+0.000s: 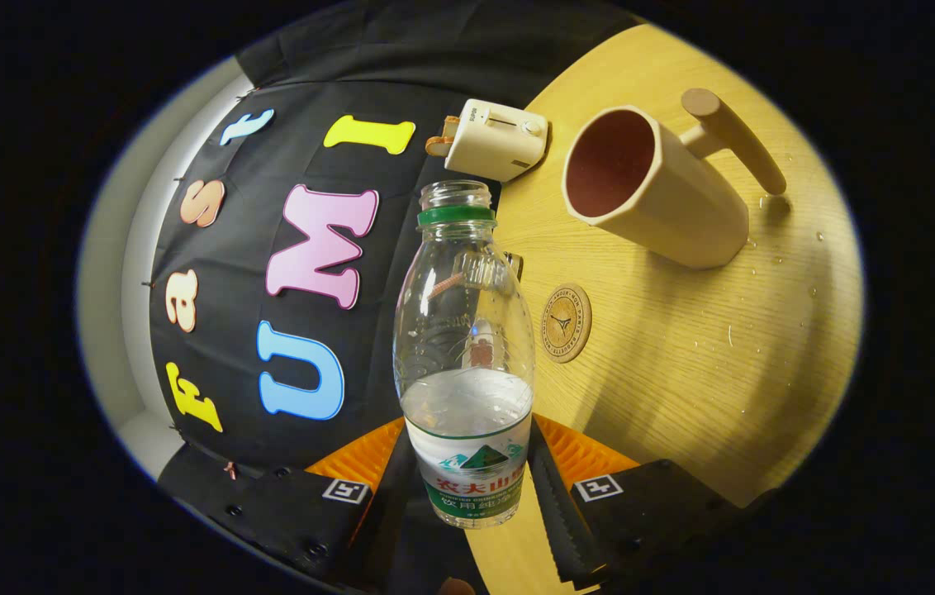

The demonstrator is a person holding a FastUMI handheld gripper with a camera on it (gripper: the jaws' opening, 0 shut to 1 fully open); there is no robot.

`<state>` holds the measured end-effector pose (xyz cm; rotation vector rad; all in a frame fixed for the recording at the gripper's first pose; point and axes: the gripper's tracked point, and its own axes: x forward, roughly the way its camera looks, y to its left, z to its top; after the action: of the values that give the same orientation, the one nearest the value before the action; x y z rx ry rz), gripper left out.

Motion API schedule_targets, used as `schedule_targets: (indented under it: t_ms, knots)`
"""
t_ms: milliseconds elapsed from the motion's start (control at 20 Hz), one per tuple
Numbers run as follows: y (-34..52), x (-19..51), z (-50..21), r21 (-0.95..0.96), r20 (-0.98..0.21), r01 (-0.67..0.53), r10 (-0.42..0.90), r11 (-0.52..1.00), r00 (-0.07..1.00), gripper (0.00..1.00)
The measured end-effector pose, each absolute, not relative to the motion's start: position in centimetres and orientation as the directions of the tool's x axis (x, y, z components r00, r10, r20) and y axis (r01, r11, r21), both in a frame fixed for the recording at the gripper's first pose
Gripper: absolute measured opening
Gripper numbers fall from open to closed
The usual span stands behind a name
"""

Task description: Take the bottle from table, then pour the juice into the cup, finally place the bottle on the coaster

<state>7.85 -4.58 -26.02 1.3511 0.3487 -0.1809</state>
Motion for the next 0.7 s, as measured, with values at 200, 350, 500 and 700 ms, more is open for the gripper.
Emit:
schedule_targets:
  t_ms: [200,350,500,700]
  knots:
    - [-4.9,8.1,-26.0,0.929,-0.351,0.339,0.063,0.148,0.934,0.75]
    - [-5.2,8.3,-25.6,0.941,-0.335,0.332,0.05,0.061,0.941,0.75]
    - [-5.7,8.5,-25.8,0.943,-0.334,0.334,0.033,0.004,0.942,0.75]
    - [-5.9,8.7,-25.8,0.942,-0.331,0.332,0.024,-0.04,0.943,0.75]
